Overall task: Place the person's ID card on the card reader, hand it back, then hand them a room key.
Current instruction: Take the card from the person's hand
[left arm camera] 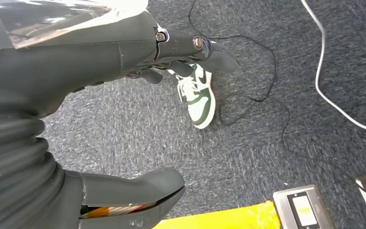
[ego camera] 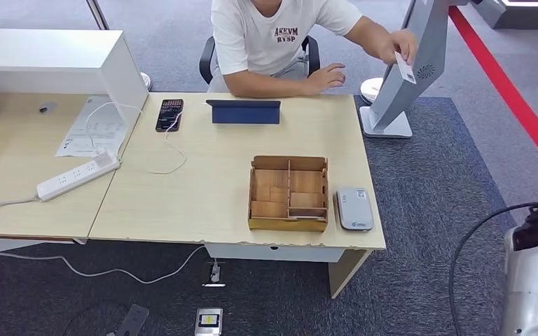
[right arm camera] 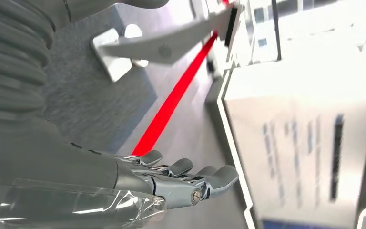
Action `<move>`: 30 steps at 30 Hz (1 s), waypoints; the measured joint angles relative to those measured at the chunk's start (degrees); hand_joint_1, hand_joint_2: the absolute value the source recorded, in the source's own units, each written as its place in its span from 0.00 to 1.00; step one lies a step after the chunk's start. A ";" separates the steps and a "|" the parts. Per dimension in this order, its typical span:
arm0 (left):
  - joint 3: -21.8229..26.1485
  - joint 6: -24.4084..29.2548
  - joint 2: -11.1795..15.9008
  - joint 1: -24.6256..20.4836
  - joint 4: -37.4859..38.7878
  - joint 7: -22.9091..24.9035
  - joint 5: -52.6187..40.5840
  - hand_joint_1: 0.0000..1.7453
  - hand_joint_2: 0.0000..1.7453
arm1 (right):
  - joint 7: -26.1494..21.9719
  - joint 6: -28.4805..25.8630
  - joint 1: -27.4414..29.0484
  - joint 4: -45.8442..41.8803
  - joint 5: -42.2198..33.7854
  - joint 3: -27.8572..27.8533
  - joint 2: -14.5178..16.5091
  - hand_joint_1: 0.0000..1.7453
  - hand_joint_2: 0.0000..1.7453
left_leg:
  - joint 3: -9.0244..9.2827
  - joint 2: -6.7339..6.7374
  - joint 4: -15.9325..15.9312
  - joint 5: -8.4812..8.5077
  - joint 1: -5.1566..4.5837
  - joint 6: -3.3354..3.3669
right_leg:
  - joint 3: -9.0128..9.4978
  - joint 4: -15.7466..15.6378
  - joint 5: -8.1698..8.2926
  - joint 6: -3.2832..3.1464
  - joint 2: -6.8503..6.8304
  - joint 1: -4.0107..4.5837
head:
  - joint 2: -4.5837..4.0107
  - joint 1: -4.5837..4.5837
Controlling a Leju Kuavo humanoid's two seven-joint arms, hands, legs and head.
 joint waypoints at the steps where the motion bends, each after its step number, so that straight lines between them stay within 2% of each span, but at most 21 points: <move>1: -0.01 0.00 -0.06 0.03 0.00 -0.02 -0.02 0.00 1.00 | -0.01 0.09 0.00 -0.89 0.08 1.78 -0.01 0.00 1.00 | -0.02 -0.07 0.00 0.01 0.01 0.00 | 0.00 0.00 0.00 0.00 -0.06 0.01 | 0.00 0.01; 6: -0.03 0.02 -0.20 0.16 0.00 -0.02 -0.02 0.00 1.00 | -0.14 0.37 0.06 -4.23 0.16 8.49 -0.12 0.00 1.00 | -0.06 -0.18 0.00 0.02 0.02 -0.01 | -0.01 -0.02 -0.02 -0.01 -0.17 0.01 | 0.00 -0.01; 13: -0.08 0.14 -0.32 0.28 0.00 -0.37 -0.40 0.00 1.00 | -0.46 0.99 0.07 -6.51 2.47 13.16 -0.49 0.00 1.00 | -0.10 -0.23 0.00 0.02 0.02 -0.01 | -0.03 -0.04 -0.02 -0.01 -0.18 0.01 | 0.00 -0.01; 16: -0.35 0.33 -0.33 0.19 0.00 -0.82 -1.52 0.00 1.00 | -1.28 3.33 -1.05 -6.43 9.93 15.01 -0.92 0.00 1.00 | -0.12 -0.27 0.00 0.02 0.02 -0.01 | -0.05 -0.02 -0.02 -0.01 -0.19 0.01 | 0.00 -0.01; 20: -1.49 0.07 -0.36 -0.50 -0.02 -0.10 -3.19 0.00 1.00 | -1.83 6.06 -5.37 -3.77 22.89 18.05 -1.38 0.00 1.00 | -0.13 -0.27 0.00 0.04 0.03 -0.03 | -0.08 -0.01 -0.01 -0.02 -0.19 0.03 | 0.00 -0.01; 25: -3.05 -0.67 -0.39 -1.57 -0.02 1.34 -4.14 0.00 1.00 | -1.93 6.88 -11.37 3.90 35.17 22.57 -1.56 0.00 1.00 | -0.20 -0.33 0.01 0.09 0.08 -0.07 | -0.06 -0.01 0.00 -0.02 -0.28 0.08 | 0.00 0.00; 30: -4.36 -0.71 -0.41 -2.17 -0.02 1.57 -3.90 0.00 1.00 | -0.50 6.47 -16.75 13.01 43.88 27.58 -1.44 0.00 1.00 | -0.25 -0.41 0.02 0.09 0.08 -0.07 | -0.10 -0.01 -0.01 -0.02 -0.36 0.08 | 0.00 0.00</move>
